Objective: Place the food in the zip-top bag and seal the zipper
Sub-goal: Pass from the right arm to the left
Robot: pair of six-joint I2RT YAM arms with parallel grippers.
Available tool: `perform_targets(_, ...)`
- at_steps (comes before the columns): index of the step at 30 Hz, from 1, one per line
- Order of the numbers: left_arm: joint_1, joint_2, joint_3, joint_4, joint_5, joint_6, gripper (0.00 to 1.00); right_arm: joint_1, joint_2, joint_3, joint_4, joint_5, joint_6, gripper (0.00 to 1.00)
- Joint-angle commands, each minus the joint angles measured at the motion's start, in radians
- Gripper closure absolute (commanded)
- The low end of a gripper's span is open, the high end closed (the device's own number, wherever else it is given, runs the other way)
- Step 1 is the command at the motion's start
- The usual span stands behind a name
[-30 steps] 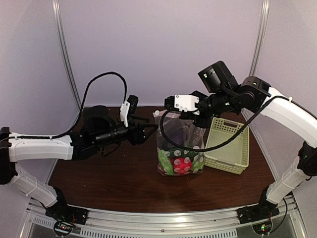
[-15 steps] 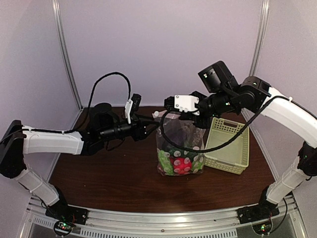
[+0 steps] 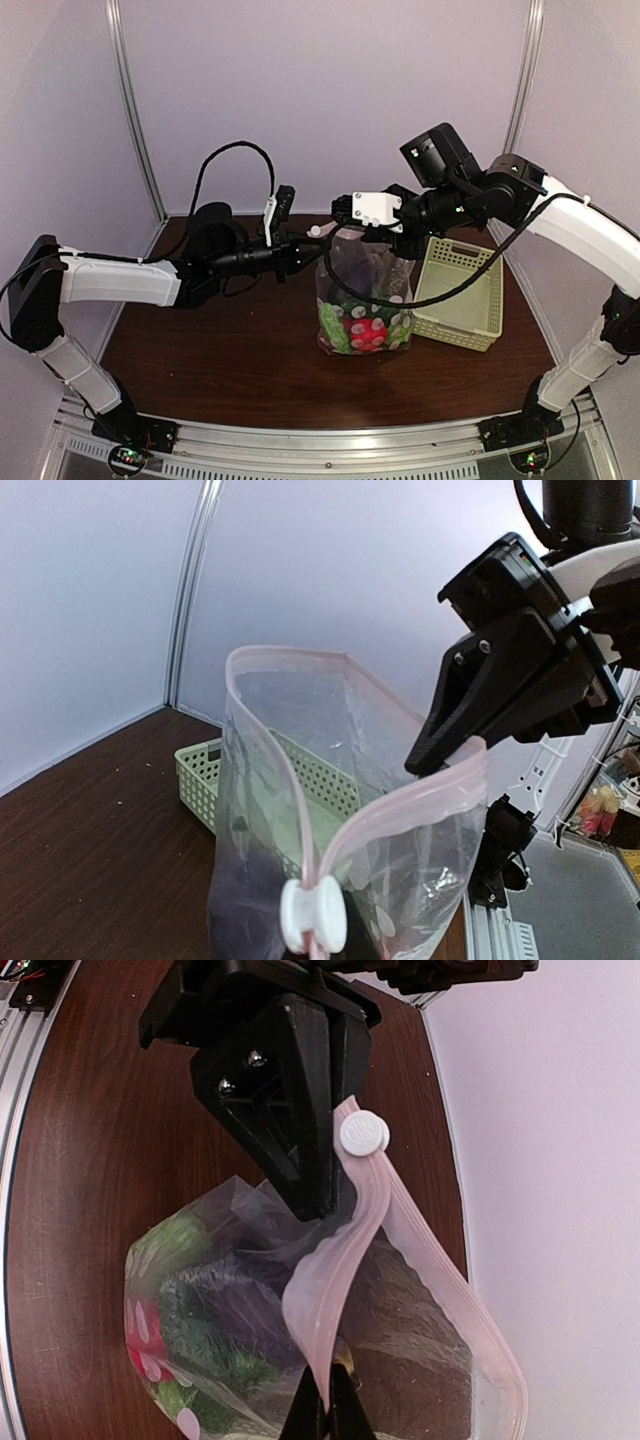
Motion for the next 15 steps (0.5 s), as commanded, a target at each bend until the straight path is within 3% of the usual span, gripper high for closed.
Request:
perform_targets(1,0.009,0.007,0.030,-0.002,-0.016,0.014,0.98,-0.006,-0.019,-0.012,0.001,0.018,-0.008,1.00)
perform_targets(7,0.012,-0.076,0.005,-0.082,-0.059,0.057,1.00,-0.026,-0.030,-0.019,-0.009,0.082,-0.027,1.00)
perform_targets(15,0.012,-0.195,0.067,-0.363,-0.097,0.179,1.00,-0.083,-0.001,-0.062,-0.018,0.238,-0.057,1.00)
